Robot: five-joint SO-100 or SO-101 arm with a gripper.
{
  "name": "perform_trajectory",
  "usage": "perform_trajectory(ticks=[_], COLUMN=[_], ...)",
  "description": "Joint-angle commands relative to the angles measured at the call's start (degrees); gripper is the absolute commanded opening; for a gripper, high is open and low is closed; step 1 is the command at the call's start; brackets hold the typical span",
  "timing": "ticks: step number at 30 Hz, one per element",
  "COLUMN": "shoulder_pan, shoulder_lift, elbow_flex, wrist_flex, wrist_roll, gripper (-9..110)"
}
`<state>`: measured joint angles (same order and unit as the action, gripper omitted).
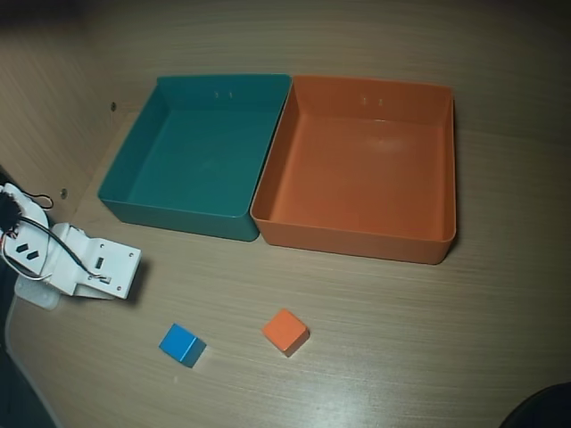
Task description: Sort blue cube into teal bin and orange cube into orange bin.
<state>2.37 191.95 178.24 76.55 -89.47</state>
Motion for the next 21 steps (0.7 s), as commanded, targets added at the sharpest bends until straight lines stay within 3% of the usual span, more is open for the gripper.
perform_trajectory(ticks=[1,21], shoulder_pan=[0.0,0.53], shoulder_lift=[0.35,0.18], elbow_flex=[3.52,-1.93], wrist_flex=[0.88,0.0], wrist_roll=[0.53,-0.26], gripper=[-6,-3])
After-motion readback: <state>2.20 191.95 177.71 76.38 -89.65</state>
